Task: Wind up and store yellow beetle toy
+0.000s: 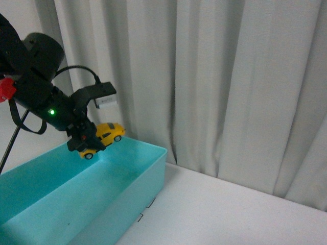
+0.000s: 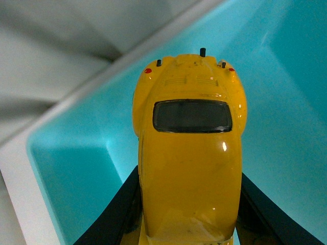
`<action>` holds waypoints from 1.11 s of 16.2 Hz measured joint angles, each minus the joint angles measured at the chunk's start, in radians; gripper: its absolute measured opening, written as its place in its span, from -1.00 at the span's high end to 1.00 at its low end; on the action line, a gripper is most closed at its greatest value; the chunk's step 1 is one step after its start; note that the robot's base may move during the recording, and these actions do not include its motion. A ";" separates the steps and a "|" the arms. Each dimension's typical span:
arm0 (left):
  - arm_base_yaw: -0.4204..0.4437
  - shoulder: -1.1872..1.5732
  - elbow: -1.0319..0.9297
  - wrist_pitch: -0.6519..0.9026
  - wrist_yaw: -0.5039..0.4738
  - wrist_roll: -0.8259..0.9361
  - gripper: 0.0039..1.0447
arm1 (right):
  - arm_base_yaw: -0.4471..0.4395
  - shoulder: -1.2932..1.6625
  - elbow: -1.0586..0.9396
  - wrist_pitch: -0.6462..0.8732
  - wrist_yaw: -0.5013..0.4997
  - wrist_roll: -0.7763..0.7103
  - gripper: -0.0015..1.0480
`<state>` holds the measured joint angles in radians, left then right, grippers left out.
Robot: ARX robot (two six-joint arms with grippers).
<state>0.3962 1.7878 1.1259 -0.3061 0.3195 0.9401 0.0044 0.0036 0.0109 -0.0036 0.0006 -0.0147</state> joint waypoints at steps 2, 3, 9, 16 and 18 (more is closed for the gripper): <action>0.035 0.047 0.013 -0.013 -0.048 -0.025 0.21 | 0.000 0.000 0.000 0.000 0.000 0.000 -0.87; 0.043 0.061 0.019 -0.015 -0.067 -0.032 0.21 | 0.000 0.000 0.000 0.000 0.000 0.000 -0.87; 0.071 0.174 0.031 -0.026 -0.166 -0.045 0.21 | 0.000 0.000 0.000 0.000 0.000 0.000 -0.87; 0.023 0.289 0.018 0.085 -0.284 -0.216 0.22 | 0.000 0.000 0.000 0.000 0.000 0.000 -0.87; 0.018 0.292 0.018 0.098 -0.283 -0.245 0.22 | 0.000 0.000 0.000 0.000 0.000 0.000 -0.87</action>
<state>0.4145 2.0796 1.1439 -0.2081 0.0364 0.6949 0.0044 0.0036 0.0109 -0.0036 0.0002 -0.0147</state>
